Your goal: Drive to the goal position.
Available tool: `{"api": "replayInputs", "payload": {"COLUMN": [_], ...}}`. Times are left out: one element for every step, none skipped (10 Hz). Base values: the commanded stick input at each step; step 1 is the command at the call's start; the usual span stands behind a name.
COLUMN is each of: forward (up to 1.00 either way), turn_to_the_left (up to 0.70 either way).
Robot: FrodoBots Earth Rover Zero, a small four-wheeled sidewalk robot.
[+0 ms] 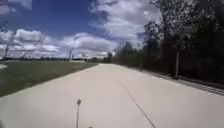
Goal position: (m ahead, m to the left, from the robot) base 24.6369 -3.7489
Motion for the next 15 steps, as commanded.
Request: {"api": "replayInputs", "payload": {"forward": [1.00,1.00,1.00,1.00,1.00,1.00,1.00,1.00,1.00,1.00,1.00,1.00,1.00,1.00,1.00], "turn_to_the_left": [0.00,0.00,0.00,0.00,0.00,0.00,0.00,0.00,0.00,0.00,0.00,0.00,0.00,0.00,0.00]}}
